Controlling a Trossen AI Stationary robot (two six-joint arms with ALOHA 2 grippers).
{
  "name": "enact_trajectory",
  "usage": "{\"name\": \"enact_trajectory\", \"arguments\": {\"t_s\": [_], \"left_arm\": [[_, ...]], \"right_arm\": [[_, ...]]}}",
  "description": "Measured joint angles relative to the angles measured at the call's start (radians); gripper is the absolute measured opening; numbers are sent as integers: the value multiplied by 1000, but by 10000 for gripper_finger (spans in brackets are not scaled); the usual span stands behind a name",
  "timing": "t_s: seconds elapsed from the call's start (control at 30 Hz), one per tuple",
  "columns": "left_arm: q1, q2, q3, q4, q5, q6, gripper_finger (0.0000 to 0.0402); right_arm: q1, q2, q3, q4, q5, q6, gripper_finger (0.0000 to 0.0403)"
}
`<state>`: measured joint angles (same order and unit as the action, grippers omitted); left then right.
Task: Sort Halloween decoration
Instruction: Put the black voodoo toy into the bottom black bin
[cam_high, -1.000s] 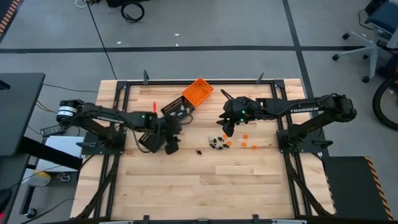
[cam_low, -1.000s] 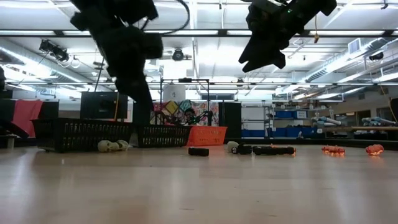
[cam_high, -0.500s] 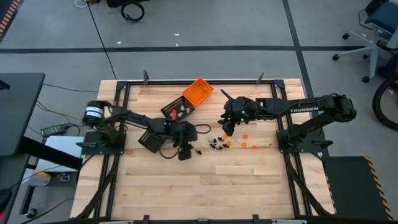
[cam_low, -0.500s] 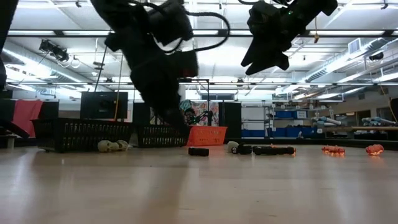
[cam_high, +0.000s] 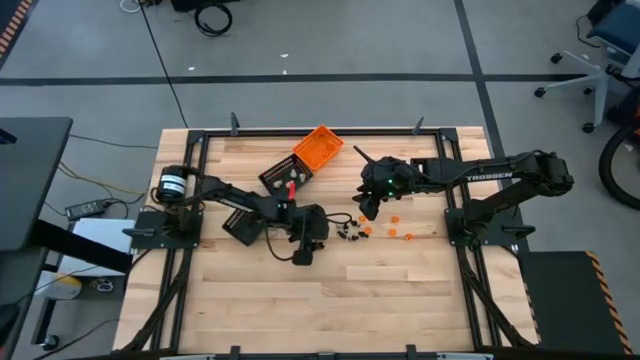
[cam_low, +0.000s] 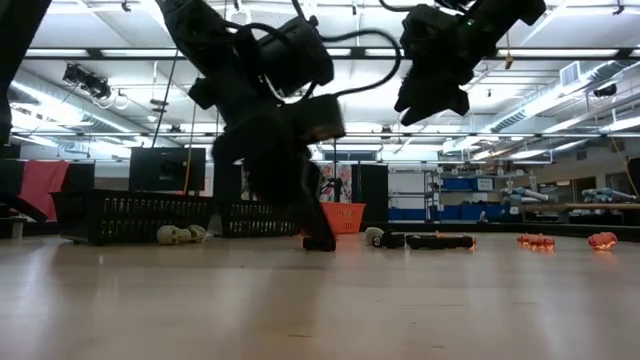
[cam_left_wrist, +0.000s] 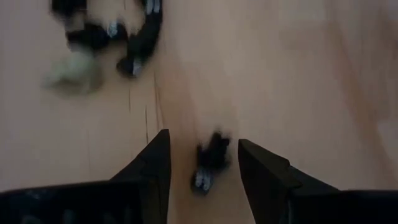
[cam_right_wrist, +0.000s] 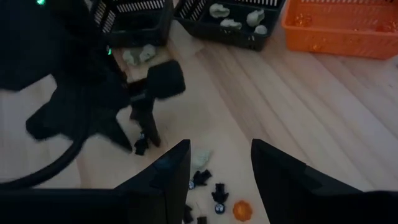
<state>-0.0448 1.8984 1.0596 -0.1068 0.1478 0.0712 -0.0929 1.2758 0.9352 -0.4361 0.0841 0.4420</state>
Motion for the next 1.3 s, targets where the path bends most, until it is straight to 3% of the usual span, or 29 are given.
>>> {"name": "enact_trajectory", "arguments": {"t_s": [0.17, 0.37, 0.43, 0.63, 0.9, 1.13, 1.3], "left_arm": [[-5, 16, 0, 4, -7, -5, 127], [-1, 16, 0, 0, -12, -28, 24], [-1, 16, 0, -4, -11, -40, 10], [-3, 9, 0, -20, -16, -59, 7], [-3, -93, -7, -181, -8, -87, 1], [-3, -231, -5, -396, -24, -78, 0], [-3, -328, -5, -629, -115, -51, 0]], "right_arm": [[0, 0, 0, -20, 0, 0, 173], [0, 0, 0, -24, 0, -2, 173], [0, 0, 0, -24, 0, -4, 173], [0, 0, 0, -21, 0, -7, 173], [0, 0, 0, -20, 0, -8, 173], [-2, 0, 0, -8, 13, -31, 173], [-3, 0, 0, 17, 46, -60, 173]]}}
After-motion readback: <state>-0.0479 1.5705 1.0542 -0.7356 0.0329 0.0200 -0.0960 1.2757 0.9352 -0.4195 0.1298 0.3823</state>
